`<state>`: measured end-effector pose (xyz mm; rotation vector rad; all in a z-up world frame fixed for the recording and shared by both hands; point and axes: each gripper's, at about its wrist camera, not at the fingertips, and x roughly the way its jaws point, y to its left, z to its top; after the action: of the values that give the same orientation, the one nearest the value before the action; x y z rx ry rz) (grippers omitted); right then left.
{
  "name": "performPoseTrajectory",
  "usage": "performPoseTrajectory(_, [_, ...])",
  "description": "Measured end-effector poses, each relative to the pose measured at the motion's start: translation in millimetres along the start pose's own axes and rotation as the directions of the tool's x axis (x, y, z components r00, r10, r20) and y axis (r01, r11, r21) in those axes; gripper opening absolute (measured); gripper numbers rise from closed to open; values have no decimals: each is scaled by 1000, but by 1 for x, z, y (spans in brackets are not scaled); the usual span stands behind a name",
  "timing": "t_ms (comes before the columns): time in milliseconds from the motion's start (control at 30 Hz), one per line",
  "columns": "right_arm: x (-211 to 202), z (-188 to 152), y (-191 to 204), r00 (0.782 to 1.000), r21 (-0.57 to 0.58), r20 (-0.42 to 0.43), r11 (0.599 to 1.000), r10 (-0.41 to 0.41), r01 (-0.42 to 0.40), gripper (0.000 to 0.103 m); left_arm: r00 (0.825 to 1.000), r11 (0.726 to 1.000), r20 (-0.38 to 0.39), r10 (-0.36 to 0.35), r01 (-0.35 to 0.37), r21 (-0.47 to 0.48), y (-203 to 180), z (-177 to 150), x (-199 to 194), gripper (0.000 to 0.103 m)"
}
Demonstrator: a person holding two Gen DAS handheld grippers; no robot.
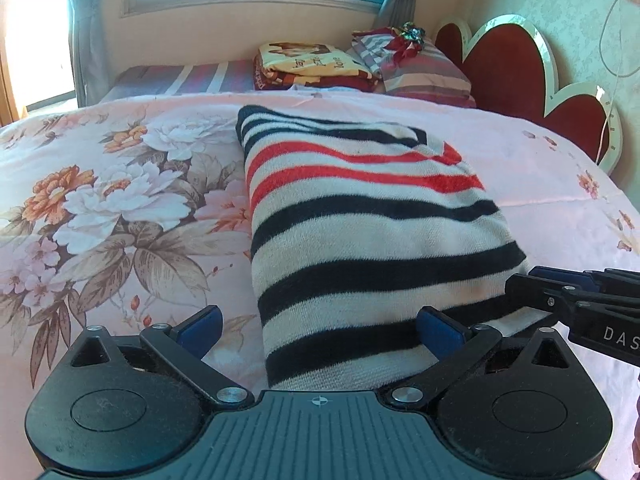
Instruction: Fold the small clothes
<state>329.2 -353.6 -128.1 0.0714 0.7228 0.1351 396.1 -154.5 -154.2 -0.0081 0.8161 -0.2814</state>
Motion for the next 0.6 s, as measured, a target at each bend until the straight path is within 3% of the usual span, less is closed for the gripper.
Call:
performPoseTrajectory(200, [-4,29,-1,997,2,73,1000,1,-2,33,998,1000,65,17,-15,-26,6,38,0,103])
performPoseTrajectory(400, [23,59,6,996,-18,89,1000,8,-6,32,997,997,46,65,-63,-40,12,59,30,103])
performPoseTrajectory(533, [44,69,4,997,-9,78,1000,-3,4,33,998,997,20,56,-55,-51,14,58,49,103])
performPoseTrajectory(600, [61,63,0,1000,-13,13,1000,-26,26,34,999,997,19,49,-48,-54,14,57,52,103])
